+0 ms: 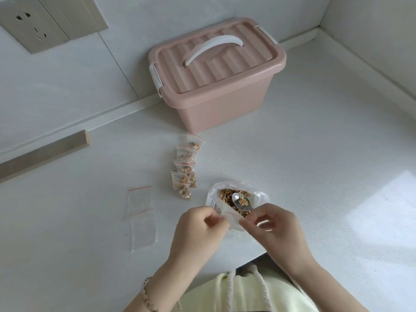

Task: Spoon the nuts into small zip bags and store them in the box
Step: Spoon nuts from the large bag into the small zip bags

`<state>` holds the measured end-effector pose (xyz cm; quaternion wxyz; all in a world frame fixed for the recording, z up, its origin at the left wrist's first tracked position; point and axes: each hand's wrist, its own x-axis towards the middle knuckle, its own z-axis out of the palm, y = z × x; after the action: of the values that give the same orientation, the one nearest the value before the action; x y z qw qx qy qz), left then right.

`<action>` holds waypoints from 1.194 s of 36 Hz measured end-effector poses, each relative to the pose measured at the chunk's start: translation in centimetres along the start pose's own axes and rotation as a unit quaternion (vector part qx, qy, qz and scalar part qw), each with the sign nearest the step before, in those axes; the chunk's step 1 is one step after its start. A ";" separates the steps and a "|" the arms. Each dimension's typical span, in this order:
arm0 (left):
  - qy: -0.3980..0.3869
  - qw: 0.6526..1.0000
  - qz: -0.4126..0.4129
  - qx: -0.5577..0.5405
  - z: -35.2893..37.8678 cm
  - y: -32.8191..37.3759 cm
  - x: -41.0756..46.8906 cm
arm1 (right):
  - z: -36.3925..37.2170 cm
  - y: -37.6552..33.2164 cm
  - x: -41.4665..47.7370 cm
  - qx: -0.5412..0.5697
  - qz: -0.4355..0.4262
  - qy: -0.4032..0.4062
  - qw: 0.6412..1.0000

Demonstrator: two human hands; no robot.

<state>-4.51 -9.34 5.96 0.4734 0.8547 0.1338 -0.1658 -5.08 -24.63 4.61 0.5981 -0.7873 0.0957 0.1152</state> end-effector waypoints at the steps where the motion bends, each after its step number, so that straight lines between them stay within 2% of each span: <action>1: 0.004 0.993 0.007 0.117 0.0 0.0 0.1 | 0.3 0.3 -0.1 -0.067 -0.042 0.025 0.997; 3: -0.002 0.957 0.027 0.290 0.3 0.1 0.0 | 0.8 0.9 -0.2 -0.142 -0.101 0.049 0.983; 5: 0.006 0.943 0.046 0.328 0.5 0.4 -0.2 | 1.1 1.2 -0.3 -0.153 -0.088 0.066 0.982; 6: 0.009 0.945 0.061 0.321 0.6 0.4 -0.3 | 1.1 1.2 -0.4 -0.138 -0.061 0.076 0.986; 9: 0.013 0.969 0.146 0.201 0.6 -0.4 -0.1 | 0.8 0.6 -0.5 -0.045 0.046 0.071 0.995; 14: -0.081 0.957 0.272 0.057 0.4 -1.7 0.9 | 0.2 -0.2 -0.2 0.093 0.131 0.006 0.987; 16: -0.107 0.954 0.274 0.051 0.3 -1.8 1.2 | 0.1 -0.4 -0.1 0.104 0.137 -0.001 0.985; 19: -0.061 0.955 0.281 0.075 0.6 -2.0 1.5 | 0.0 -0.6 -0.1 0.092 0.128 -0.023 0.987; 22: -0.064 0.952 0.286 0.087 0.8 -2.3 1.8 | 0.0 -0.6 0.0 0.072 0.124 -0.045 0.989; 26: -0.070 0.926 0.338 0.154 0.9 -2.6 2.3 | -0.1 -0.2 0.0 0.051 0.125 -0.047 0.990; 29: -0.032 0.910 0.372 0.181 1.4 -2.8 2.6 | -0.1 -0.2 -0.2 0.041 0.128 -0.048 0.990; 34: -0.025 0.927 0.347 0.141 1.8 -3.0 2.2 | -0.1 0.0 -0.1 0.030 0.125 -0.034 0.991; 40: 0.008 0.929 0.350 0.120 2.1 -3.2 1.6 | -0.1 0.5 -0.1 -0.036 0.074 -0.011 0.997; 43: 0.011 0.944 0.317 0.091 2.3 -3.2 1.2 | -0.1 0.5 -0.1 -0.042 0.051 -0.032 0.997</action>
<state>-5.01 -9.53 1.85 0.4201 0.8942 -0.1546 -0.0091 -5.34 -24.84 4.23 0.5609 -0.8014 0.1122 0.1745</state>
